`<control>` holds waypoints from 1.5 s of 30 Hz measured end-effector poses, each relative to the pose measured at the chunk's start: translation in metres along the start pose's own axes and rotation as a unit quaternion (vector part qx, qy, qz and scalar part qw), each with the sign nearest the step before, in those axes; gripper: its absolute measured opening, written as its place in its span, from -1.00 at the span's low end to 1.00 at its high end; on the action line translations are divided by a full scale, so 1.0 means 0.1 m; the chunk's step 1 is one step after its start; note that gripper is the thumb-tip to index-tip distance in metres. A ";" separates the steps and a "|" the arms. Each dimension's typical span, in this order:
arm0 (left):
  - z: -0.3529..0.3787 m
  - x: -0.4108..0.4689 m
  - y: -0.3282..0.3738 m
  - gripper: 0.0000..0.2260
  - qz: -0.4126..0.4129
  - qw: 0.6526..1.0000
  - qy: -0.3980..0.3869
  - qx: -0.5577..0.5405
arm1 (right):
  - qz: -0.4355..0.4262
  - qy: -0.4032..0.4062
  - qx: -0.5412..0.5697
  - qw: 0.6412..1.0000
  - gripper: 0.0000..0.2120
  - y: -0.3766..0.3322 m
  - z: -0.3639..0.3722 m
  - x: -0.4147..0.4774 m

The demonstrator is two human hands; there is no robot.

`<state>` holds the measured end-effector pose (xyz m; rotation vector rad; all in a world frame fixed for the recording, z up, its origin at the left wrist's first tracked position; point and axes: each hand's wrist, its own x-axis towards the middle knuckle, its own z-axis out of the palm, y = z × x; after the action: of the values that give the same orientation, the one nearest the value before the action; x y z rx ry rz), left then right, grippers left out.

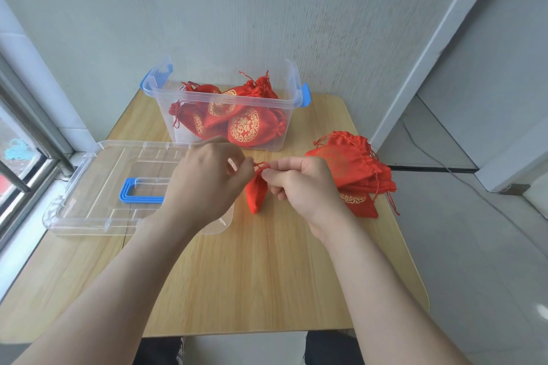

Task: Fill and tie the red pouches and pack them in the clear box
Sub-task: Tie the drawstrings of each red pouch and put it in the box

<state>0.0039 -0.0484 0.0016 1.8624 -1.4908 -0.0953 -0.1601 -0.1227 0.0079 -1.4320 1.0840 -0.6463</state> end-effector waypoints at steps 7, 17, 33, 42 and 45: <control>0.02 0.02 0.07 -0.81 -0.075 0.995 0.030 -0.065 | 0.017 0.008 0.036 0.999 -0.94 0.00 0.01 0.02; -0.04 0.02 0.12 -0.76 -0.119 0.979 -0.035 -0.162 | 0.023 0.023 0.063 0.997 -0.95 0.01 0.01 0.04; -0.06 0.07 0.06 -0.63 -0.270 0.953 -0.050 -0.125 | 0.035 0.011 -0.018 0.999 -0.84 0.07 0.00 0.03; 0.02 0.08 0.01 -0.72 -0.248 0.966 -0.040 -0.067 | 0.014 0.068 -0.217 0.974 -0.93 0.07 0.07 0.08; 0.03 0.07 0.06 -0.71 -0.223 0.972 -0.038 -0.068 | -0.021 0.123 -0.244 0.962 -0.83 0.06 0.08 0.09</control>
<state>0.0000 -0.0563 0.0058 2.0655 -1.0592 -0.4744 -0.1512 -0.1265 -0.0010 -1.8341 1.4836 -0.6237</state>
